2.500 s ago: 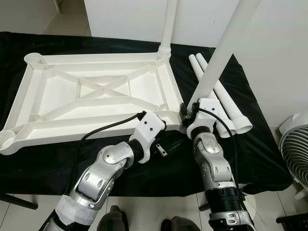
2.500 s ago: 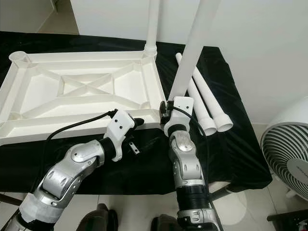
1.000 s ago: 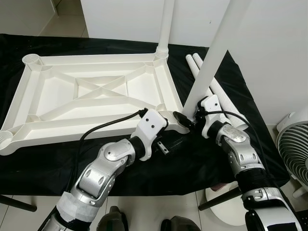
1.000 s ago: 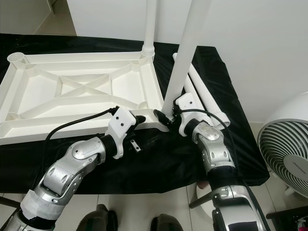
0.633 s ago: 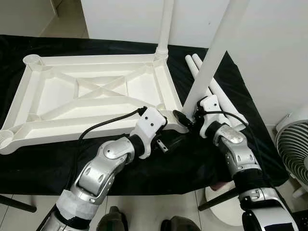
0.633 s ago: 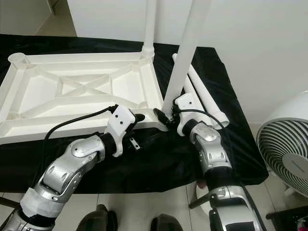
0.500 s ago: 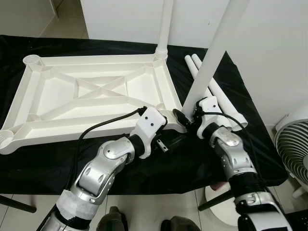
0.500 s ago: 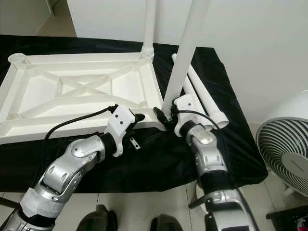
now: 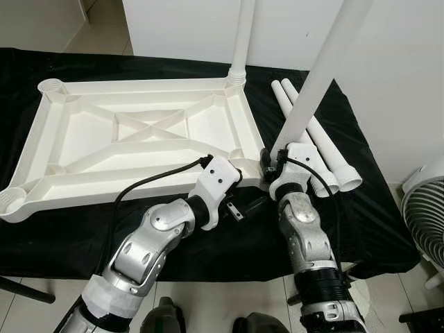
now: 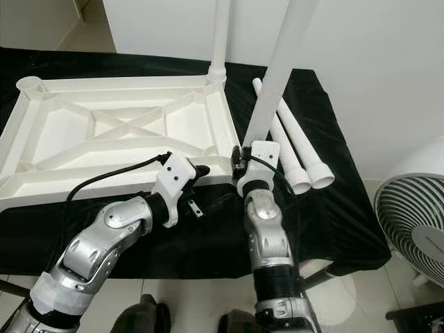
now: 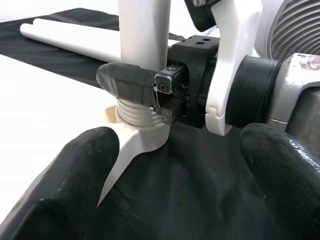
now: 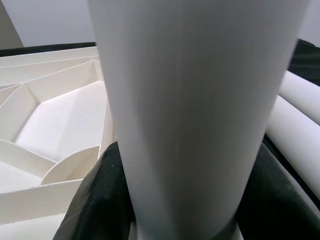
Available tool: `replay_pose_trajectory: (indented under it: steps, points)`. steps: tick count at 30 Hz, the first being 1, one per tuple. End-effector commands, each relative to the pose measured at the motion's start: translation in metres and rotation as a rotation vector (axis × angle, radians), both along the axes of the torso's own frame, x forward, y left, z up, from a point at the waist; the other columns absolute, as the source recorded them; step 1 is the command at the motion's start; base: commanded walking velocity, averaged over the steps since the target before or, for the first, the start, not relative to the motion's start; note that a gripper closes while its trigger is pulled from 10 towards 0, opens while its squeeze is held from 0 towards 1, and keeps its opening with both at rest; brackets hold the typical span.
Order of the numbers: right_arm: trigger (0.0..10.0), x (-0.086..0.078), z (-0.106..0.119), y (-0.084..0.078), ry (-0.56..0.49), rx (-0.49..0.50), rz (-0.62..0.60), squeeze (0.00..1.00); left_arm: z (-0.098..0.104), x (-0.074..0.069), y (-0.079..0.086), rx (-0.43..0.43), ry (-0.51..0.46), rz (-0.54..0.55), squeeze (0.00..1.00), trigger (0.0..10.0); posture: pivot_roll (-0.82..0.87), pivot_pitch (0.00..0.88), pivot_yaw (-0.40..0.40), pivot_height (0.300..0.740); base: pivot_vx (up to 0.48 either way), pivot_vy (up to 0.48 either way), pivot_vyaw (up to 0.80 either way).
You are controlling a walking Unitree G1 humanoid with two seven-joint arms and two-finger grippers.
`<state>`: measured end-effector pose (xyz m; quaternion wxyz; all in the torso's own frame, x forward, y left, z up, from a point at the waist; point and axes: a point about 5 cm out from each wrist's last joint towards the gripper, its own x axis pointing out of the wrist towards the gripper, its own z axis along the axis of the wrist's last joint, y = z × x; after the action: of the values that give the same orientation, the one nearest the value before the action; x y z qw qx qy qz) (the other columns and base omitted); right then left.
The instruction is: Building children table
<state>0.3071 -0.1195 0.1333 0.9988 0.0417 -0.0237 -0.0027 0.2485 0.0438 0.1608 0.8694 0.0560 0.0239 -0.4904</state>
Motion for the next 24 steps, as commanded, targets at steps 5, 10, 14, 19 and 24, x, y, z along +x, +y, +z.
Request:
replay_pose_trajectory:
  steps: [5,10,14,19,24]
  points:
    - [10.0,-0.003,-0.011,-0.011,0.074,0.001,-0.057,0.00,-0.003,-0.004,-0.001,-0.001,0.022,-0.027,0.00,10.0,-0.03,0.044,-0.014,0.740,0.000,0.000,0.00]
    - [10.0,-0.004,-0.005,-0.007,0.041,0.029,-0.041,1.00,-0.003,-0.005,0.000,-0.001,0.023,-0.023,0.00,10.0,-0.03,0.045,-0.013,0.740,0.000,0.000,0.00]
    - [10.0,-0.003,0.003,-0.011,-0.006,0.043,0.019,1.00,-0.003,-0.006,0.000,0.000,0.024,-0.024,0.00,10.0,-0.03,0.045,-0.012,0.740,0.000,0.000,0.00]
    - [10.0,0.000,0.011,-0.014,-0.039,0.030,0.173,0.00,-0.002,-0.005,0.002,0.001,0.022,-0.020,0.00,10.0,-0.03,0.043,-0.012,0.740,0.000,0.000,0.00]
    - [10.0,0.004,0.014,-0.018,-0.043,-0.078,0.384,0.00,-0.002,-0.004,0.001,0.002,0.020,-0.021,0.00,10.0,-0.03,0.038,-0.013,0.740,0.000,0.000,0.00]
